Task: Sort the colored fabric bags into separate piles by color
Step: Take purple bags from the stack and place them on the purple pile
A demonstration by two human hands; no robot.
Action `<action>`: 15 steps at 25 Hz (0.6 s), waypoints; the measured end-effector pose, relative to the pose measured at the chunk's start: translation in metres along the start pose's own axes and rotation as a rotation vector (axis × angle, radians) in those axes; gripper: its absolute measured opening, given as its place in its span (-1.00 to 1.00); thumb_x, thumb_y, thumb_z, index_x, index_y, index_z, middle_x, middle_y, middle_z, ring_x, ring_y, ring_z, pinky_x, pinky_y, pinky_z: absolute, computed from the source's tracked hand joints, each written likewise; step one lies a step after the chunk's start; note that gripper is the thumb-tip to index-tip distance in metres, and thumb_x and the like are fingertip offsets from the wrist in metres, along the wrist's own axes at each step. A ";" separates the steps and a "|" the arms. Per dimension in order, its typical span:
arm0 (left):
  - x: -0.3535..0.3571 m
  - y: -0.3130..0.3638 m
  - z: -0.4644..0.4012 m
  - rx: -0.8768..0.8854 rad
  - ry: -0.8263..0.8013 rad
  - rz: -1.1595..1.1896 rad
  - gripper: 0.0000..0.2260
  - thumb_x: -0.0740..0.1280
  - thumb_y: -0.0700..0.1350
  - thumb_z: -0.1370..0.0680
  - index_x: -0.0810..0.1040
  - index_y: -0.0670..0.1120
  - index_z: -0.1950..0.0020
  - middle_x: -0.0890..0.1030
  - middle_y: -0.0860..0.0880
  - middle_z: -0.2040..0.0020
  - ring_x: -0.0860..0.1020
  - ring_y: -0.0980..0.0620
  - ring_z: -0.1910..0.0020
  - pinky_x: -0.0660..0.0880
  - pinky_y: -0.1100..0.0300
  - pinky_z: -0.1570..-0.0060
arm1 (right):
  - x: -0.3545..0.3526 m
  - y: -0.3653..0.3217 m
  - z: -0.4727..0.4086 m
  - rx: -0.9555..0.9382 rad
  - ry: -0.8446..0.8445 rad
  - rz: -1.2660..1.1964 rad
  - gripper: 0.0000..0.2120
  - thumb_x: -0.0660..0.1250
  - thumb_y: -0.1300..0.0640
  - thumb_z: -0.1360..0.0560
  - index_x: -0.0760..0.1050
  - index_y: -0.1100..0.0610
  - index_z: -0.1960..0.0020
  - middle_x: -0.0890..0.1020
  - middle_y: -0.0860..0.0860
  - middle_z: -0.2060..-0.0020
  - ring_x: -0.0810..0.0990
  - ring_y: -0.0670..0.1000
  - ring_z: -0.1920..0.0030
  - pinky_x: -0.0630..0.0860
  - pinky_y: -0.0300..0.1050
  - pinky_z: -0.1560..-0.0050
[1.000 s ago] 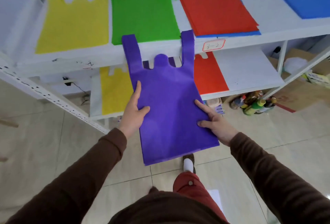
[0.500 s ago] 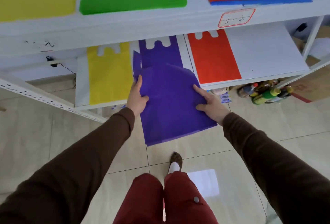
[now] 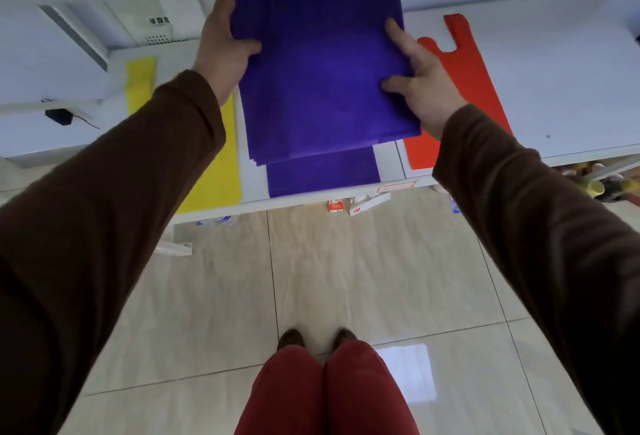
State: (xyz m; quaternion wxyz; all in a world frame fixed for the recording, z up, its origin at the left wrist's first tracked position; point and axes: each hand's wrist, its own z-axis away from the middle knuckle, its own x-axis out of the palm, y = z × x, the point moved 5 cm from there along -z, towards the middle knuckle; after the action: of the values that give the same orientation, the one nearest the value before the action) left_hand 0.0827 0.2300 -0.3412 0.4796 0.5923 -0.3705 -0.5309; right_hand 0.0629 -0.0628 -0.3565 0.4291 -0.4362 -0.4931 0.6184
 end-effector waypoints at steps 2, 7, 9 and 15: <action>0.012 -0.047 -0.010 -0.057 -0.022 0.018 -0.23 0.29 -0.45 -0.41 0.23 0.10 -0.52 0.44 0.09 -0.40 0.52 0.11 -0.29 0.54 0.18 -0.18 | 0.008 0.047 -0.020 0.065 0.020 -0.006 -0.26 0.24 0.50 -0.45 0.25 0.00 -0.52 0.48 -0.06 -0.32 0.62 -0.11 -0.13 0.60 -0.13 -0.08; 0.042 -0.180 -0.015 -0.271 0.005 -0.133 -0.46 0.30 -0.34 -0.55 0.33 -0.06 -0.51 0.37 -0.04 -0.47 0.38 0.05 -0.40 0.42 0.36 -0.24 | 0.030 0.164 -0.044 0.279 0.006 0.061 -0.31 0.25 0.42 -0.50 0.25 -0.08 -0.52 0.47 0.04 -0.33 0.59 0.13 -0.13 0.62 -0.04 -0.04; 0.046 -0.197 -0.016 -0.301 -0.004 -0.178 -0.44 0.30 -0.29 -0.56 0.28 -0.02 -0.53 0.35 -0.03 -0.48 0.37 0.01 -0.41 0.39 0.16 -0.36 | 0.033 0.179 -0.046 0.288 0.022 0.163 -0.34 0.24 0.37 -0.54 0.22 -0.07 -0.54 0.40 0.02 -0.39 0.53 0.10 -0.21 0.59 -0.02 -0.14; 0.050 -0.197 -0.022 -0.262 0.002 -0.329 -0.42 0.26 -0.30 -0.58 0.19 -0.04 -0.57 0.34 -0.01 -0.45 0.38 0.14 -0.21 0.34 0.43 -0.08 | 0.035 0.185 -0.050 0.209 0.029 0.375 -0.39 0.21 0.30 -0.58 0.18 -0.05 -0.55 0.30 -0.01 -0.49 0.43 0.10 -0.36 0.51 0.07 -0.29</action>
State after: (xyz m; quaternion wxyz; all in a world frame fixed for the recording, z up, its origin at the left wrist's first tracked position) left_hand 0.0990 0.2386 -0.5445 0.4597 0.5780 -0.1959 -0.6452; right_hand 0.0832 -0.0440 -0.5492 0.3563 -0.4823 -0.3301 0.7290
